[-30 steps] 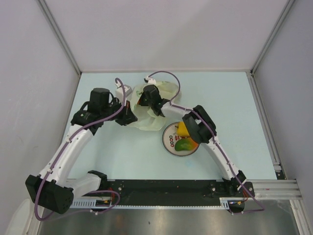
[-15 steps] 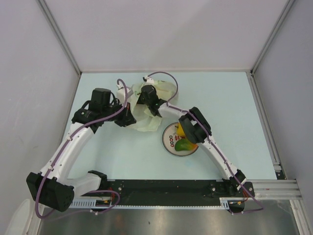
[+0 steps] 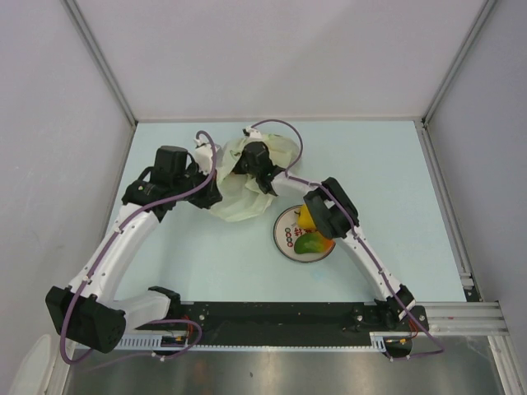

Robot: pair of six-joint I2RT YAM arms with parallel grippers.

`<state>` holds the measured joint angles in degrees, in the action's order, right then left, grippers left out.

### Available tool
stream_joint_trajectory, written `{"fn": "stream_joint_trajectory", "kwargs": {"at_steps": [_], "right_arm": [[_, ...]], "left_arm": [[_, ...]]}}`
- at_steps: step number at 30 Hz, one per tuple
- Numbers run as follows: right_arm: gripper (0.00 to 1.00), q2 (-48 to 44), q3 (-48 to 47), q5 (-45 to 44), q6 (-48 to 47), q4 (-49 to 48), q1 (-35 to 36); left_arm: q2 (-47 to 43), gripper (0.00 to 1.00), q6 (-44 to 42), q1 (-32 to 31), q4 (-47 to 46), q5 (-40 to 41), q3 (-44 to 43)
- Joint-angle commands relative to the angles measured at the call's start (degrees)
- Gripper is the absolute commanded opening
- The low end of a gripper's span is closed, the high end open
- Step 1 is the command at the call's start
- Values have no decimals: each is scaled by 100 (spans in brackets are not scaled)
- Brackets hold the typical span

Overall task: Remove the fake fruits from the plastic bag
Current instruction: Take out the fake fruit from the plastic bag.

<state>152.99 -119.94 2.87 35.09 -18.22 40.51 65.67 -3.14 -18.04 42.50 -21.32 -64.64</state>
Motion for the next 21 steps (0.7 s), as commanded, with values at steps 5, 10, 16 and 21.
{"fn": "stream_joint_trajectory", "kwargs": {"at_steps": [5, 10, 16, 21], "right_arm": [[58, -963, 594, 599, -704, -16, -96], [55, -1805, 1339, 1134, -1294, 310, -140], [48, -2430, 1701, 2137, -1978, 1328, -281], [46, -3037, 2220, 2498, -2945, 1602, -281]], "left_arm": [[183, 0, 138, 125, -602, 690, -286], [201, 0, 278, 441, -1146, 788, -207], [253, 0, 700, 1056, -1815, 24, -119], [823, 0, 902, 1110, -2114, -381, -364]]}}
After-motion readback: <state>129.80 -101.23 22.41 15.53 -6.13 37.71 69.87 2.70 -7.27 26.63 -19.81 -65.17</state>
